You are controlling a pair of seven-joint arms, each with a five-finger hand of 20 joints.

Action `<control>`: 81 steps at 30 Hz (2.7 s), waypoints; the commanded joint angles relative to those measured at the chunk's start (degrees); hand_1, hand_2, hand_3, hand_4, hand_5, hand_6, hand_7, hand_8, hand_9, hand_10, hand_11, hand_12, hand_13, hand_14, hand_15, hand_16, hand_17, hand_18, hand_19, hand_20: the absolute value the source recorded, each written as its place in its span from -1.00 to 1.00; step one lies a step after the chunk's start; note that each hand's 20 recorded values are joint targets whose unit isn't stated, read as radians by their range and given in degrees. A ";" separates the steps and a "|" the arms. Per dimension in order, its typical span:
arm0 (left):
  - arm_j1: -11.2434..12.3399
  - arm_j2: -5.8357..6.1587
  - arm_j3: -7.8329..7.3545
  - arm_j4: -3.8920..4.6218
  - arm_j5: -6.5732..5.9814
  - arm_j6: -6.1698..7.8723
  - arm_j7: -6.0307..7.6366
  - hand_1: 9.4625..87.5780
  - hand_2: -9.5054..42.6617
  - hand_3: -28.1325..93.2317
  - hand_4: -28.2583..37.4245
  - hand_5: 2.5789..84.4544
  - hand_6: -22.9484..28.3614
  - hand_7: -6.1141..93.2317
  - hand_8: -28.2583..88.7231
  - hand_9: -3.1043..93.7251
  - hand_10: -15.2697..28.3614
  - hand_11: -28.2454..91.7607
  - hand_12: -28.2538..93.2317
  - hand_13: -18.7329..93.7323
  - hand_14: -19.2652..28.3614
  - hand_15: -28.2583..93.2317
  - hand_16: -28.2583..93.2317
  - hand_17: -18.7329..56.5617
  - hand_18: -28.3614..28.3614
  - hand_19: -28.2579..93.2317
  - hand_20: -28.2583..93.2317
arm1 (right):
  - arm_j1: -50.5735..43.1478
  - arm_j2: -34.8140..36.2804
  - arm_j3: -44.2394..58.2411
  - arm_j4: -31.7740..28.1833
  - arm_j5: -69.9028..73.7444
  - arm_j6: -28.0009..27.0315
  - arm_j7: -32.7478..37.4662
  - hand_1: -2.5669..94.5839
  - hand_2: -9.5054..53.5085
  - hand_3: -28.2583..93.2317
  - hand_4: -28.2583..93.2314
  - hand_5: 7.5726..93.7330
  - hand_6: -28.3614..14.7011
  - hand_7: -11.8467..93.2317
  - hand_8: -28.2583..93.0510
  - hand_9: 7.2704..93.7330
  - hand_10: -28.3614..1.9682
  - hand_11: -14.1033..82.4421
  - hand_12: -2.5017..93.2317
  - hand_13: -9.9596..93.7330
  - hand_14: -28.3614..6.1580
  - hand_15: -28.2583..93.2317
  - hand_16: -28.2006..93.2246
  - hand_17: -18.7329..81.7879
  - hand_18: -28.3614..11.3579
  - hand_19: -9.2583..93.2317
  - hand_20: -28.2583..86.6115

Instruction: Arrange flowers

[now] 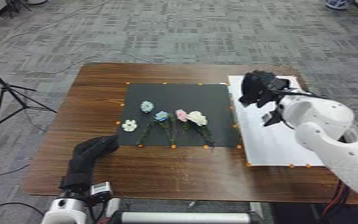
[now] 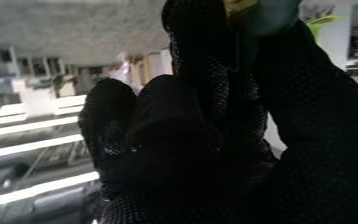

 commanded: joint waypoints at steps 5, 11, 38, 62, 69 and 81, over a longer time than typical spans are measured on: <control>-0.52 -0.39 0.74 0.13 -0.08 -1.32 -1.09 -0.47 -0.52 0.56 -0.80 0.30 -0.15 -0.47 -0.67 0.18 0.34 -0.10 -0.29 0.10 0.53 0.02 -0.50 -0.43 0.55 -0.12 -0.15 | -4.57 -5.49 -1.19 2.25 -0.98 -0.51 -0.47 0.20 -0.97 0.42 -0.88 0.66 0.33 -0.24 -0.32 0.91 0.30 -0.08 -0.40 0.91 0.50 0.54 0.07 0.62 -0.33 1.00 0.60; 0.27 -0.57 0.70 -0.17 -0.28 -0.88 -0.84 -0.47 -0.51 0.56 -0.80 0.30 -0.15 -0.47 -0.67 0.18 0.34 -0.10 -0.29 0.10 0.53 0.02 -0.50 -0.43 0.54 -0.12 -0.15 | -4.03 -6.79 -0.27 4.13 1.57 -1.18 0.75 0.19 -0.97 0.42 -0.88 0.66 0.34 -0.25 -0.33 0.91 0.28 -0.10 -0.40 0.91 0.50 0.54 0.07 0.62 -0.33 1.00 0.60; -0.57 -0.88 0.87 0.41 0.05 -2.48 -1.10 -0.50 -0.57 0.58 -0.79 0.28 -0.12 -0.48 -0.67 0.17 0.34 -0.10 -0.29 0.09 0.54 0.01 -0.50 -0.44 0.55 -0.13 -0.15 | -11.32 -5.33 17.23 -3.84 0.75 -9.43 1.22 -0.49 -0.95 0.47 -0.74 0.33 0.20 -0.47 -0.64 0.53 -0.18 -0.40 -0.51 0.76 0.20 0.51 0.06 0.46 -0.53 1.00 0.54; -6.28 -0.39 5.03 1.19 3.64 0.86 10.15 -0.44 -0.54 0.58 -0.78 0.35 -0.12 -0.45 -0.68 0.23 0.38 -0.09 -0.29 0.19 0.50 0.05 -0.48 -0.13 0.55 0.25 0.11 | -49.50 -44.80 51.56 -15.26 58.14 1.74 -28.18 -0.27 -0.81 0.66 -0.86 0.39 0.41 -0.04 -0.30 0.48 0.13 0.17 -0.20 0.36 -0.01 0.72 0.17 -0.04 -0.57 0.66 0.63; -7.98 -0.58 7.08 0.78 2.64 3.99 13.50 -0.42 -0.54 0.58 -0.75 0.39 -0.10 -0.44 -0.68 0.28 0.39 -0.08 -0.28 0.24 0.59 0.23 -0.47 -0.11 0.60 0.37 0.25 | -51.38 -45.42 50.90 -15.62 53.84 1.72 -25.45 -0.18 -0.82 0.61 -0.86 0.37 0.48 0.16 -0.19 0.48 0.16 0.38 -0.03 0.40 -0.06 0.83 0.29 -0.01 -0.62 0.79 0.67; -8.61 -3.00 7.22 0.89 2.82 0.65 10.00 -0.47 -0.58 0.60 -0.76 0.36 -0.13 -0.42 -0.69 0.26 0.36 -0.08 -0.28 0.18 0.55 0.18 -0.50 -0.27 0.53 0.03 0.07 | -49.71 -47.79 54.38 -15.74 50.29 -15.96 -9.22 -0.48 -0.62 0.64 -0.80 0.39 0.31 0.09 -0.69 0.44 -0.06 0.14 -0.17 0.28 -0.28 0.66 0.14 -0.16 -0.63 0.37 0.51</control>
